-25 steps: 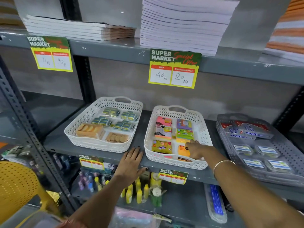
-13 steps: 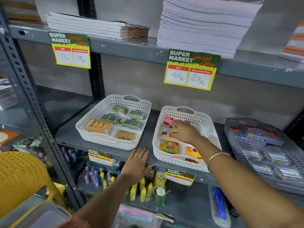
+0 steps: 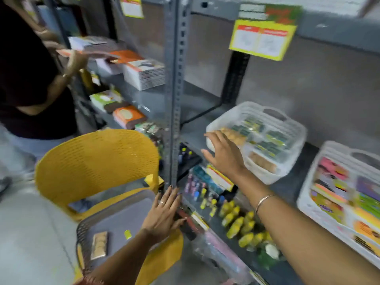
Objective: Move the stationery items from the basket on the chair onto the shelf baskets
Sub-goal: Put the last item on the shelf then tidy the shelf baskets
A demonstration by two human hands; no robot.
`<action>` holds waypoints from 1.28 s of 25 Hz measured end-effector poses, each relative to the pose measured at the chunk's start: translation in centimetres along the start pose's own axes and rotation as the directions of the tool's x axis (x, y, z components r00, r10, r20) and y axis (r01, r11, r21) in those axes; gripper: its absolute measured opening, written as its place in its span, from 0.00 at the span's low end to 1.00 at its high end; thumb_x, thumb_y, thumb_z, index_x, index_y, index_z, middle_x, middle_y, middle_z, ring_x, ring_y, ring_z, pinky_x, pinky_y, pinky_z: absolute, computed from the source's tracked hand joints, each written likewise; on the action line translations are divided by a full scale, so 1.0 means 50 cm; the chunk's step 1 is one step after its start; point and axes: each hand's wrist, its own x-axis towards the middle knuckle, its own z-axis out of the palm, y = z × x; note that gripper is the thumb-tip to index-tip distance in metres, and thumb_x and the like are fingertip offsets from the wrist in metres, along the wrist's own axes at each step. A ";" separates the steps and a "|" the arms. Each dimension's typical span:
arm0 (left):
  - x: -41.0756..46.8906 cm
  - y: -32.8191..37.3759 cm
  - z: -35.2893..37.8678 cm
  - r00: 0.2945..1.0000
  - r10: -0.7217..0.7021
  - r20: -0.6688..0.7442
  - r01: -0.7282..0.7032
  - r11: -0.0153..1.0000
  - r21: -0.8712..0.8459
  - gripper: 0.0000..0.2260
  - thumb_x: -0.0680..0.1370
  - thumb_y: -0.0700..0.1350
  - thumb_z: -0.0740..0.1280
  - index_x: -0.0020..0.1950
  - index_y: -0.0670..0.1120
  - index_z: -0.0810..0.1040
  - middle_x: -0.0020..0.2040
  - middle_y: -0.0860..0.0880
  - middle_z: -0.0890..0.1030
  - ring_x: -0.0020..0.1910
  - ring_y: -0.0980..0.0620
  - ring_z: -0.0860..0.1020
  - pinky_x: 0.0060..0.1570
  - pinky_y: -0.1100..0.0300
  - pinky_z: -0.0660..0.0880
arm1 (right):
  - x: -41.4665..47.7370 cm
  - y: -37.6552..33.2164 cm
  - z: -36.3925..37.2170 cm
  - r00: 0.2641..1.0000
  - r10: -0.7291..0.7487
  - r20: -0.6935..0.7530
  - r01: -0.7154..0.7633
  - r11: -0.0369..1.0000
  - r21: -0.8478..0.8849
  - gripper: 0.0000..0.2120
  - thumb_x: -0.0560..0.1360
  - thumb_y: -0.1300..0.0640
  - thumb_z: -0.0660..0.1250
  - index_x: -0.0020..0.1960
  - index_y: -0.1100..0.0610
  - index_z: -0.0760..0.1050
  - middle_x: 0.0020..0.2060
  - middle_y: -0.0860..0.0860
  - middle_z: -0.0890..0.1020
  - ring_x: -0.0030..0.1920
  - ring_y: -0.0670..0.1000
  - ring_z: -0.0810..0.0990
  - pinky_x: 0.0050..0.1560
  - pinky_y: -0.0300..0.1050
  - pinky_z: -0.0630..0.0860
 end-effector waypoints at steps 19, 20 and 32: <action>-0.450 -0.280 0.426 0.913 -0.062 0.403 0.125 0.983 -0.132 0.35 0.73 0.67 0.53 0.67 0.43 0.73 0.71 0.41 0.68 0.70 0.43 0.65 0.63 0.40 0.65 | -0.089 -0.407 0.765 0.643 -0.414 0.645 0.217 0.905 0.365 0.22 0.74 0.58 0.65 0.67 0.61 0.66 0.61 0.60 0.72 0.64 0.60 0.71 0.53 0.54 0.76; -0.458 -0.279 0.434 0.910 -0.061 0.410 0.125 0.983 -0.133 0.34 0.73 0.68 0.54 0.67 0.43 0.73 0.70 0.41 0.68 0.69 0.43 0.66 0.62 0.41 0.66 | -0.100 -0.416 0.783 0.618 -0.430 0.658 0.224 0.899 0.377 0.22 0.74 0.58 0.65 0.66 0.61 0.67 0.60 0.59 0.73 0.64 0.60 0.71 0.52 0.54 0.76; -0.474 -0.274 0.461 0.936 -0.131 0.326 0.187 0.971 -0.146 0.32 0.75 0.66 0.53 0.68 0.44 0.70 0.71 0.38 0.67 0.68 0.40 0.67 0.60 0.46 0.69 | -0.113 -0.535 0.933 0.187 -0.732 0.655 0.734 0.548 0.402 0.31 0.76 0.70 0.55 0.75 0.52 0.53 0.76 0.55 0.55 0.75 0.59 0.54 0.72 0.52 0.61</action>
